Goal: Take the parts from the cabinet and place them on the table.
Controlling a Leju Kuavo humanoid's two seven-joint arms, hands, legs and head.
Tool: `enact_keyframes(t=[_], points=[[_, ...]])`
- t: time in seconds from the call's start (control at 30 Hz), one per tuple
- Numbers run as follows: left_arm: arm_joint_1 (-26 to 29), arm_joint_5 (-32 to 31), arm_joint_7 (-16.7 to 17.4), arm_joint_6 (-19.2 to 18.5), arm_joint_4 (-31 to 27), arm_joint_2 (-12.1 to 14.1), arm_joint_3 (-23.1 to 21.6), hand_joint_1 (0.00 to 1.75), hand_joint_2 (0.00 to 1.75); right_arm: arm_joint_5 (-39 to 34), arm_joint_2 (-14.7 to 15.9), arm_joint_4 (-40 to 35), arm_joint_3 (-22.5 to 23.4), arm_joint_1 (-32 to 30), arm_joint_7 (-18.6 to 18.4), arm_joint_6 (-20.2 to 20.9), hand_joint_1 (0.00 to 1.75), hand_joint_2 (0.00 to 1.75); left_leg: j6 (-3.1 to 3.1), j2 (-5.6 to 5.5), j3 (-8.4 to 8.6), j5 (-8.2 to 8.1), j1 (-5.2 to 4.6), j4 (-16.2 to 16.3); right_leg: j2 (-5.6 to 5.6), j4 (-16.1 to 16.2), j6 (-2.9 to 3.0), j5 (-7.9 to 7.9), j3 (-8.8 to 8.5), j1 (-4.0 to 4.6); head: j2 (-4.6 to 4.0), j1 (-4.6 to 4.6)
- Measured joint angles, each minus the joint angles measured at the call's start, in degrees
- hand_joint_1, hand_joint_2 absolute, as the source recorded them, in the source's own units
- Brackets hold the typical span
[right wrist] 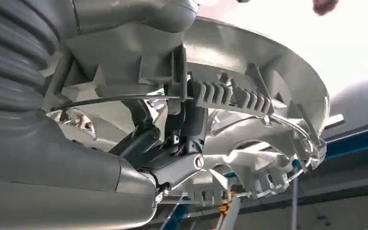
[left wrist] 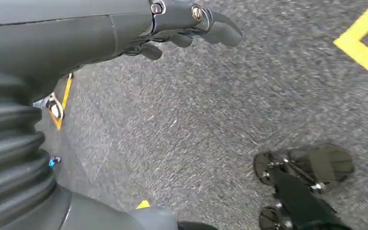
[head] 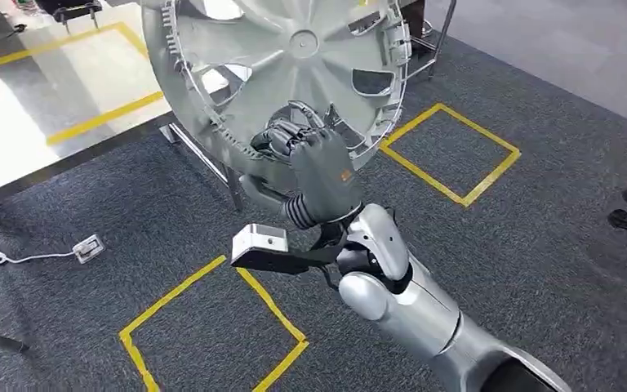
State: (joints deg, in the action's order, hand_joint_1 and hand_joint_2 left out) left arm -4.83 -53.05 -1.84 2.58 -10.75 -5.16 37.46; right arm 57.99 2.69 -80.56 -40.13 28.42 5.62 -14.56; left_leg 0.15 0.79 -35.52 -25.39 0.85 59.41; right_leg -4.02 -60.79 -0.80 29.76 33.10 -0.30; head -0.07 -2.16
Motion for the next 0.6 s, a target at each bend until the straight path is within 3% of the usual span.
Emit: enact_keyframes(t=[0.03, 0.1, 0.13, 0.17, 0.2, 0.27, 0.3, 0.33, 0.37, 0.43, 0.47, 0.5, 0.53, 0.57, 0.6], points=[[-0.2, -0.1, 0.2, 0.0, 0.0, 0.0, 0.0, 0.0, 1.75, -0.2, 0.4, 0.1, 0.0, 0.1, 0.0, -0.2, 1.75, 1.75, 0.29, -0.55, -0.11, 0.12, 0.1, 0.0, 2.24, -3.3, -0.19, 2.03, 1.43, -0.03, 0.0, -0.13], [-0.5, -0.3, 0.3, 0.1, 0.0, 0.0, 0.0, 0.0, 1.75, -0.4, 1.1, 0.5, 0.0, 0.0, 0.0, -0.5, 1.75, 1.75, 0.65, -2.11, -0.45, 0.26, 0.08, 0.0, 3.59, -12.9, -0.44, 6.44, 6.02, -0.13, 0.0, -0.24], [-0.5, -0.3, 0.4, 0.1, 0.0, 0.0, 0.0, 0.0, 1.75, -0.4, 1.5, 0.7, 0.0, 0.0, 0.0, -0.5, 1.75, 1.75, 0.67, -2.9, -0.57, 0.34, 0.06, 0.0, 3.69, -16.2, -0.4, 7.22, 7.7, -0.1, 0.0, -0.26], [-0.4, -0.3, 0.5, 0.1, 0.0, 0.0, 0.0, 0.0, 1.75, -0.4, 1.6, 0.9, 0.0, -0.1, 0.0, -0.6, 1.75, 1.75, 0.59, -3.69, -0.63, 0.45, 0.06, 0.1, 3.75, -16.4, -0.31, 6.55, 7.99, -0.11, 0.0, -0.24], [-0.3, -0.3, 0.5, 0.1, 0.0, 0.0, 0.0, 0.0, 1.75, -0.6, 1.6, 0.9, 0.0, 0.0, 0.0, -0.6, 1.75, 1.75, 0.47, -4.46, -0.65, 0.56, 0.06, 0.1, 3.87, -14.0, -0.11, 4.57, 6.89, -0.14, 0.0, -0.26], [-0.3, -0.3, 0.5, 0.1, 0.0, -0.1, 0.0, 0.0, 1.75, -0.6, 1.7, 1.0, 0.0, 0.0, 0.0, -0.6, 1.75, 1.75, 0.15, -6.15, -0.66, 0.78, 0.09, 0.1, 5.15, -4.1, 0.42, -0.57, 1.89, -0.21, 0.0, -0.26], [-0.4, -0.3, 0.7, 0.2, 0.0, -0.3, 0.0, 0.0, 1.75, -0.7, 1.9, 1.0, 0.0, 0.2, 0.0, -0.6, 1.75, 1.75, -0.05, -6.76, -0.81, 0.91, 0.29, 0.1, 8.25, 0.2, 0.74, -1.55, -0.09, -0.35, 0.0, -0.29], [-0.6, -0.3, 0.8, 0.3, 0.0, -0.3, 0.0, 0.0, 1.75, -0.7, 2.0, 1.1, 0.0, 0.3, 0.0, -0.6, 1.75, 1.75, -0.54, -7.47, -1.27, 1.14, -0.01, 0.4, 9.88, 1.3, 0.61, -1.06, -0.35, -0.4, 0.0, -0.11], [-0.6, -0.3, 0.9, 0.4, 0.0, -0.3, 0.1, 0.0, 1.75, -0.7, 2.1, 1.2, 0.0, 0.4, 0.0, -0.7, 1.75, 1.75, -1.01, -8.16, -1.6, 1.43, 0.32, 0.2, 8.83, 1.2, 0.5, -1.2, -0.19, -0.2, 0.0, -0.27], [-0.4, -0.2, 1.4, 0.6, 0.0, -0.3, 0.2, 0.0, 1.75, -0.8, 2.1, 1.3, 0.0, 0.8, 0.0, -0.8, 1.75, 1.75, -1.92, -9.39, -1.75, 1.93, 0.59, -0.4, 7.79, 1.2, 1.01, -1.36, -0.16, 0.22, 0.0, -0.26], [-0.3, -0.2, 1.8, 0.8, 0.0, -0.2, 0.3, 0.0, 1.75, -0.8, 2.0, 1.3, -0.1, 1.0, 0.0, -0.8, 1.75, 1.75, -2.27, -9.65, -2.3, 2.08, 0.47, -0.5, 6.9, 1.9, 1.59, -1.85, -0.48, -0.42, 0.0, -0.26], [-0.3, -0.1, 2.1, 0.9, 0.0, -0.4, 0.3, 0.0, 1.75, -0.8, 1.9, 1.4, -0.1, 1.3, 0.0, -0.7, 1.75, 1.75, -2.24, -5.64, -2.51, 1.45, 0.18, 0.4, 5.93, 2.3, 1.94, -2.16, -0.66, -0.42, 0.0, -0.15], [-0.5, 0.1, 2.4, 1.0, 0.0, -0.5, 0.3, 0.0, 1.75, -0.9, 1.9, 1.4, -0.1, 1.5, 0.0, -0.7, 1.75, 1.75, -2.35, -2.95, -3.72, -0.57, 0.04, 3.0, 5.16, 2.3, 2.37, -2.22, -0.62, -0.39, 0.0, 0.37], [-0.7, 0.1, 2.7, 1.0, 0.0, -0.5, 0.3, 0.0, 1.75, -1.0, 1.9, 1.6, -0.1, 1.7, 0.0, -0.7, 1.75, 1.75, -2.57, -1.81, -5.58, -2.92, 0.09, 7.2, 4.28, 2.3, 2.38, -2.22, -0.59, -0.29, 0.0, 0.37], [-0.8, 0.2, 2.9, 1.1, 0.0, -0.5, 0.3, 0.0, 1.75, -1.1, 1.9, 1.9, -0.2, 1.8, 0.1, -0.6, 1.75, 1.75, -2.74, -1.39, -7.41, -4.87, 0.16, 11.5, 3.4, 2.3, 2.45, -2.17, -0.58, -0.23, 0.0, 0.37]])
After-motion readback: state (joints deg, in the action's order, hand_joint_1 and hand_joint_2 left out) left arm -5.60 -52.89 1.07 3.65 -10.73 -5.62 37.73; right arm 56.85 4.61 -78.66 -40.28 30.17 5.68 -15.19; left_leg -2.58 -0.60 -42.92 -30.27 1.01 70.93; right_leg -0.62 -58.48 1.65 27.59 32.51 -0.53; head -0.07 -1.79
